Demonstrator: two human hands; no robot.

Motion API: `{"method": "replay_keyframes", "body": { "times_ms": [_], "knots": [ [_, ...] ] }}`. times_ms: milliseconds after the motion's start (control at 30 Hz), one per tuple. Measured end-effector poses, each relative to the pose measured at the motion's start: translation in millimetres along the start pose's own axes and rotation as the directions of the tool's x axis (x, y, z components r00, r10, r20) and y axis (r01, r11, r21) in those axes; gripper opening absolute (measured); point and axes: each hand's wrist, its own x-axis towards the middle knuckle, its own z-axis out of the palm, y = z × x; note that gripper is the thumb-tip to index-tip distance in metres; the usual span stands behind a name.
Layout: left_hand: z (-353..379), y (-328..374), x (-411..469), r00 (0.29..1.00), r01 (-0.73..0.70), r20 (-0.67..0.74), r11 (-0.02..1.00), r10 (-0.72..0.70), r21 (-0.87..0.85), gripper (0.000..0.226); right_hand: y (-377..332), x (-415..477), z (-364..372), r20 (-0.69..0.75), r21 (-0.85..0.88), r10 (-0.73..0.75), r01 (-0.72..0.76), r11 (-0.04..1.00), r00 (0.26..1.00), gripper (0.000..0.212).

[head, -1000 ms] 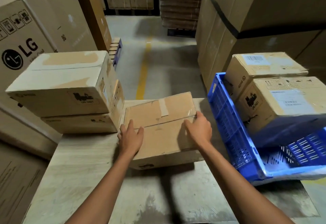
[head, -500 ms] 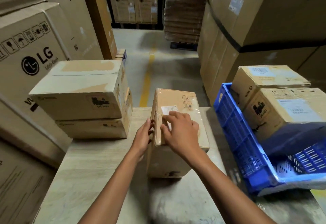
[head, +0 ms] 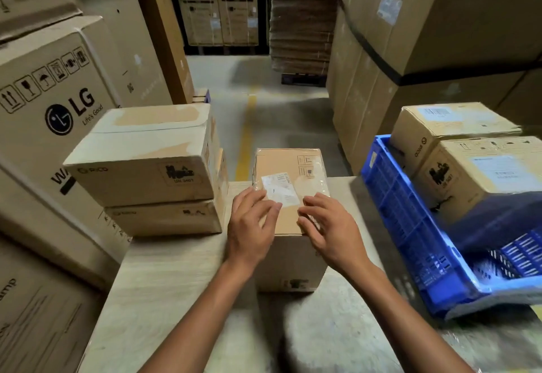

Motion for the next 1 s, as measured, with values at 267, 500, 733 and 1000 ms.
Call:
{"method": "replay_keyframes", "body": {
  "times_ms": [267, 500, 733, 1000],
  "knots": [
    [-5.1, -6.2, -11.3, 0.981, -0.193, 0.021, 0.981, 0.193, 0.008, 0.029, 1.1, -17.8, 20.1, -0.156, -0.088, -0.126, 0.113, 0.990, 0.980, 0.026],
    [-11.1, 5.5, 18.6, 0.946, -0.173, 0.303, 0.972, 0.119, 0.157, 0.015, -9.8, 17.6, 11.6, 0.009, -0.376, -0.044, 0.045, 0.926, 0.999, 0.024],
    [-10.7, 10.1, 34.3, 0.798, -0.110, 0.584, 0.918, -0.146, 0.380, 0.060, -5.4, 38.3, 11.7, 0.281, -0.383, 0.016, 0.097, 0.919, 0.960, 0.071],
    [-3.2, 13.0, 81.4, 0.869, -0.132, 0.492, 0.933, -0.053, 0.334, 0.038, -3.2, 84.1, 6.9, 0.177, -0.494, 0.011, 0.080, 0.866, 0.984, 0.037]
  ]
}}
